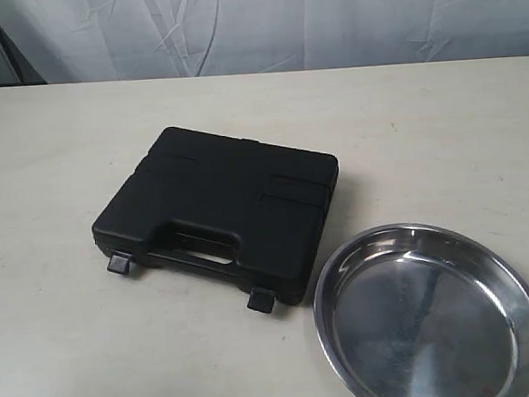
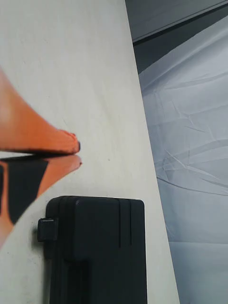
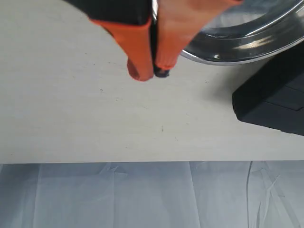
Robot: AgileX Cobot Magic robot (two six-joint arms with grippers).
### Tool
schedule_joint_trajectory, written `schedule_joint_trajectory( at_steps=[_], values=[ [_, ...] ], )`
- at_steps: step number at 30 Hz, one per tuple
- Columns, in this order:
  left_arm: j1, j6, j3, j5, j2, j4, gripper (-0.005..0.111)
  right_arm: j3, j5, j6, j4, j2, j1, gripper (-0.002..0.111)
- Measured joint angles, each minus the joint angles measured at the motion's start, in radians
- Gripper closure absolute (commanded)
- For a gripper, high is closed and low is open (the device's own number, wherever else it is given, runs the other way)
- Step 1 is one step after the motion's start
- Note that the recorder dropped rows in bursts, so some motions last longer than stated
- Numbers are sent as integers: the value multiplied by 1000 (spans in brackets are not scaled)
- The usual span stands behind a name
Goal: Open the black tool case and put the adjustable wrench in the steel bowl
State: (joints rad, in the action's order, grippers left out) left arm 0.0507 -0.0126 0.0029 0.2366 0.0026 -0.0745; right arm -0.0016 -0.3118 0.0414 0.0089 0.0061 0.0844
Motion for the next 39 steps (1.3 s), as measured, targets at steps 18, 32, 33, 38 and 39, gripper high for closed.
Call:
schedule_joint_trajectory(
  at_steps=[18,32,33,38,39],
  values=[
    [0,0,0,0,0,0,107,-151,319,154,327,19,0,109],
    [0,0,0,0,0,0,107,-985,-378,-586,537,1034,17,109],
    [0,0,0,0,0,0,107,-1047,-423,-649,576,1114,34,109],
    [0,0,0,0,0,0,107,-1295,-531,-771,611,1415,183,106],
    [0,0,0,0,0,0,107,-1335,-540,-779,593,1468,221,102]
  ],
)
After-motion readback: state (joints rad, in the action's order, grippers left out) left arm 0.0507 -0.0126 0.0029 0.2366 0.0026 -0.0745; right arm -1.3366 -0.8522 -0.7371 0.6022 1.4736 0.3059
